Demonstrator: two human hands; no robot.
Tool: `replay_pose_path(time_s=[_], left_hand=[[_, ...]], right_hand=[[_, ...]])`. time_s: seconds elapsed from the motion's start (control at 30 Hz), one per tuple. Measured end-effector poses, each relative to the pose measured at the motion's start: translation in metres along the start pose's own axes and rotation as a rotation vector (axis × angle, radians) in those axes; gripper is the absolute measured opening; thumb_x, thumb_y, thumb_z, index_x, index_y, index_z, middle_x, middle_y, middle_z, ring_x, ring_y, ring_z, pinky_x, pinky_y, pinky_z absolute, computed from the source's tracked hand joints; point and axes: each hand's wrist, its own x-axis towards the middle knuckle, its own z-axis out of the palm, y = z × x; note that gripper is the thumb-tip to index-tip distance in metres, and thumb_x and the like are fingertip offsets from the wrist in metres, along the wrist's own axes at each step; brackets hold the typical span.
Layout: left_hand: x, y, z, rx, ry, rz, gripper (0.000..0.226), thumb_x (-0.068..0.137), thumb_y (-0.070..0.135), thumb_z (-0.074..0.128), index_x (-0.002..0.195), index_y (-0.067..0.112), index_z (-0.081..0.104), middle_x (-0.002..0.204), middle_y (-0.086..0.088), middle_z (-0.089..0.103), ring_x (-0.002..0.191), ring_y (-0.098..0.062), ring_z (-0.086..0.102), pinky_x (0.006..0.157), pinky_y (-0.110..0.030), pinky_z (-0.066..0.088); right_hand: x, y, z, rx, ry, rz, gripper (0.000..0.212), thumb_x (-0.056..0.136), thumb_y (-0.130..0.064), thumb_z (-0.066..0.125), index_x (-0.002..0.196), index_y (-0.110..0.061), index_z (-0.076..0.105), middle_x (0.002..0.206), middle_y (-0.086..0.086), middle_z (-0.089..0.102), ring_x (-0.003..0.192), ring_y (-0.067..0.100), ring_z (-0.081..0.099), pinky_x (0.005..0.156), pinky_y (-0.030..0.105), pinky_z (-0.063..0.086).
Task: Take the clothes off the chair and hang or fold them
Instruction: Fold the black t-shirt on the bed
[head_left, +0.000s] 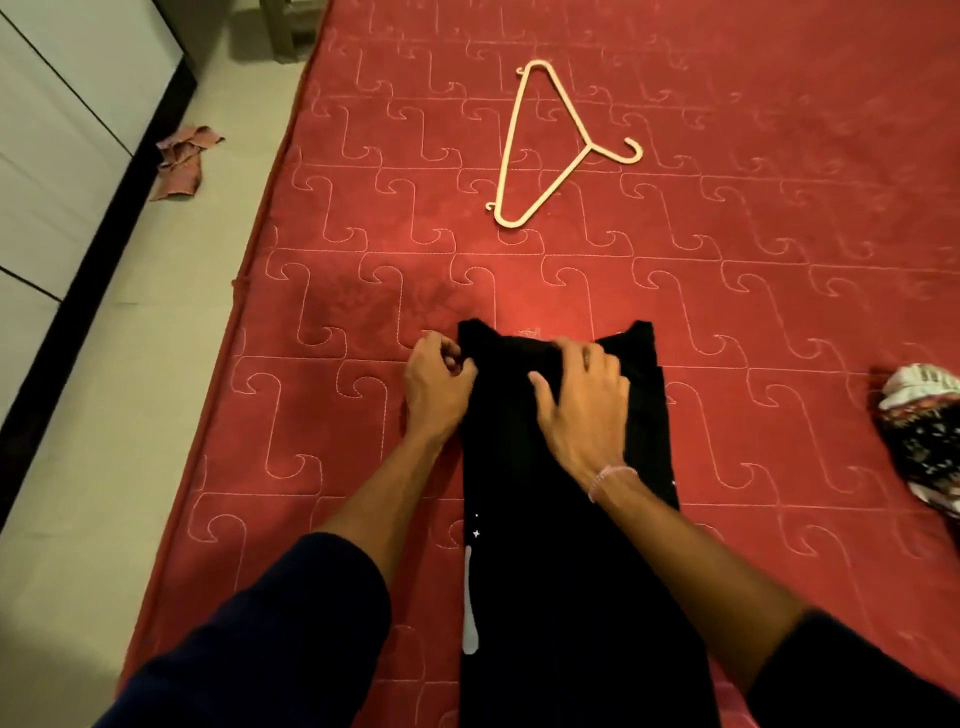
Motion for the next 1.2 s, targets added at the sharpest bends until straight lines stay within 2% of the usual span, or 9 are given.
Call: replay_pose_path(time_s=[0.13,0.27,0.4,0.57,0.7,0.83,0.97,1.07,1.2], left_hand=[[-0.037,0.011,0.014,0.394,0.127,0.281,0.024,0.091,0.015,0.062,0.113,0.006,0.055,0.116,-0.013,0.054,0.107,-0.027,0.051,0.091,-0.038,0.048],[-0.068,0.009,0.038,0.530,-0.016,0.612,0.041,0.097,0.015,0.053,0.135,-0.001,0.053,0.140,-0.021,0.050,0.132,-0.034,0.048,0.110,-0.043,0.042],[-0.073,0.008,0.048,0.633,-0.156,0.544,0.055,0.106,0.031,0.031,0.150,-0.001,0.034,0.159,-0.020,0.028,0.150,-0.030,0.023,0.121,-0.044,0.027],[-0.074,0.003,0.051,0.680,-0.217,0.473,0.071,0.103,0.052,0.022,0.158,0.009,0.014,0.167,-0.008,0.004,0.154,-0.022,-0.002,0.124,-0.048,0.011],[-0.076,0.009,0.050,0.732,-0.224,0.440,0.087,0.096,0.070,0.020,0.159,0.011,0.006,0.167,-0.006,-0.005,0.153,-0.023,-0.011,0.124,-0.053,0.004],[-0.078,0.014,0.049,0.732,-0.254,0.424,0.103,0.087,0.083,0.020,0.159,0.011,0.000,0.166,-0.007,-0.012,0.152,-0.025,-0.017,0.123,-0.055,0.000],[-0.078,0.015,0.049,0.712,-0.252,0.423,0.110,0.083,0.088,0.022,0.159,0.013,-0.002,0.166,-0.008,-0.016,0.152,-0.026,-0.019,0.122,-0.057,0.002],[-0.078,0.016,0.049,0.728,-0.263,0.420,0.115,0.078,0.092,0.022,0.159,0.014,-0.004,0.165,-0.010,-0.019,0.151,-0.029,-0.020,0.121,-0.061,0.004],[-0.078,0.024,0.046,0.810,-0.340,0.369,0.140,0.058,0.106,0.016,0.158,0.011,-0.008,0.162,-0.016,-0.026,0.148,-0.040,-0.025,0.113,-0.072,0.000]], right_hand=[[-0.018,0.058,-0.019,-0.050,-0.083,0.095,0.056,0.089,-0.054,0.064,0.134,-0.021,0.058,0.126,0.007,0.054,0.115,0.030,0.048,0.094,0.043,0.041],[-0.003,0.071,-0.031,-0.061,-0.143,-0.007,0.052,0.089,-0.053,0.065,0.130,-0.022,0.059,0.122,0.004,0.057,0.113,0.027,0.050,0.093,0.039,0.039],[0.011,0.071,-0.034,-0.088,-0.188,0.050,0.054,0.095,-0.050,0.058,0.139,-0.019,0.050,0.125,0.009,0.056,0.115,0.029,0.048,0.094,0.040,0.040],[0.025,0.080,-0.041,0.095,-0.189,0.017,0.021,0.092,-0.039,0.067,0.104,-0.022,0.060,0.109,0.001,0.050,0.107,0.023,0.042,0.092,0.038,0.042],[0.027,0.084,-0.047,0.315,-0.139,-0.041,0.018,0.089,-0.038,0.071,0.097,-0.024,0.063,0.109,-0.004,0.053,0.106,0.014,0.040,0.089,0.029,0.037],[0.026,0.082,-0.052,0.382,-0.021,-0.045,0.015,0.084,-0.037,0.078,0.091,-0.027,0.070,0.097,-0.008,0.063,0.092,0.015,0.055,0.079,0.027,0.042],[0.024,0.072,-0.057,0.652,0.011,0.244,0.029,0.079,-0.036,0.083,0.095,-0.023,0.062,0.091,-0.015,0.067,0.077,0.006,0.063,0.064,0.025,0.050],[0.017,0.072,-0.058,0.794,-0.197,0.606,0.066,0.063,-0.043,0.094,0.111,-0.018,0.056,0.102,-0.005,0.067,0.089,0.010,0.067,0.078,0.029,0.057],[-0.001,0.078,-0.063,0.821,-0.377,0.749,0.034,0.069,-0.027,0.093,0.090,-0.011,0.072,0.082,0.004,0.077,0.071,0.018,0.075,0.067,0.033,0.062]])
